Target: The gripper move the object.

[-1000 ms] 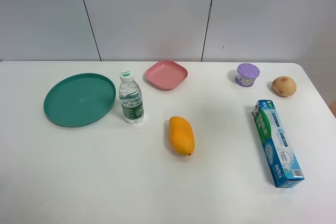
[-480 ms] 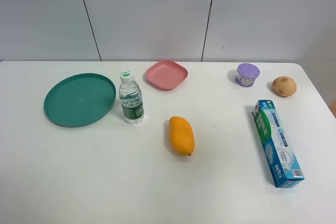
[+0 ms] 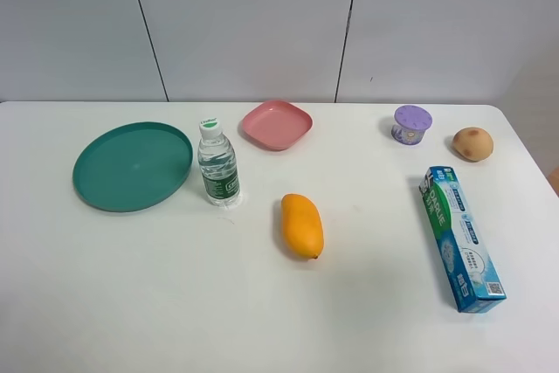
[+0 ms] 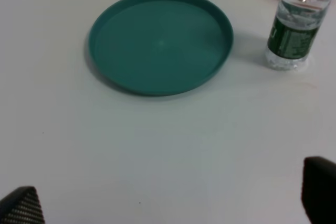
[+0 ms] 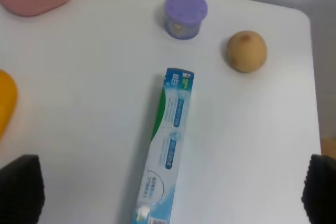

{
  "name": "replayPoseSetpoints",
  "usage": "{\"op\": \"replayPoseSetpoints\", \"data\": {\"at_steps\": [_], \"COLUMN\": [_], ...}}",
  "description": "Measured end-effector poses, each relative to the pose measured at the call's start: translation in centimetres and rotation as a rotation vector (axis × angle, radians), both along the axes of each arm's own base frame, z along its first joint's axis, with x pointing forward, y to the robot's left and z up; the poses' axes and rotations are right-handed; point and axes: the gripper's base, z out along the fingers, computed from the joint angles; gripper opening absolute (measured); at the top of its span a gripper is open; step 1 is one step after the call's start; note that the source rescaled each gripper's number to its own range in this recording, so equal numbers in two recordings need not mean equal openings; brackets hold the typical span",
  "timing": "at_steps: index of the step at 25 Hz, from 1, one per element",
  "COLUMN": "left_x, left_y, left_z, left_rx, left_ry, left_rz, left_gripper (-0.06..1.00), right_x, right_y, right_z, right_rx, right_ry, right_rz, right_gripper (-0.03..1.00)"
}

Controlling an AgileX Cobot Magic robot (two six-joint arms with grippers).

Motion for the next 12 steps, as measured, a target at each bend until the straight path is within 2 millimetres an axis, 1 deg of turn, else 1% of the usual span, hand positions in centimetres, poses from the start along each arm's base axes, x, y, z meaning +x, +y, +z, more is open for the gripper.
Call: {"op": "replayPoseSetpoints", "data": {"at_steps": [2, 5, 7, 12], "left_x": [0.0, 0.0, 0.0, 0.0], "left_y": [0.0, 0.0, 0.0, 0.0], "left_z": [0.0, 0.0, 0.0, 0.0], "left_rx": [0.000, 0.000, 0.000, 0.000], "left_ry": [0.000, 0.000, 0.000, 0.000], "left_rz": [0.000, 0.000, 0.000, 0.000], "left_gripper": [1.00, 1.00, 1.00, 1.00], "right_x": [0.3, 0.3, -0.2, -1.8], "right_y": [0.0, 0.0, -0.1, -0.4], "right_z": [-2.2, -5.6, -7.0, -6.9], "right_rx": [-0.001, 0.005, 0.019, 0.089], "right_ry": [-0.025, -0.033, -0.040, -0.150], "right_rz": [-0.002, -0.002, -0.010, -0.050], "right_gripper": [1.00, 1.00, 1.00, 1.00]}}
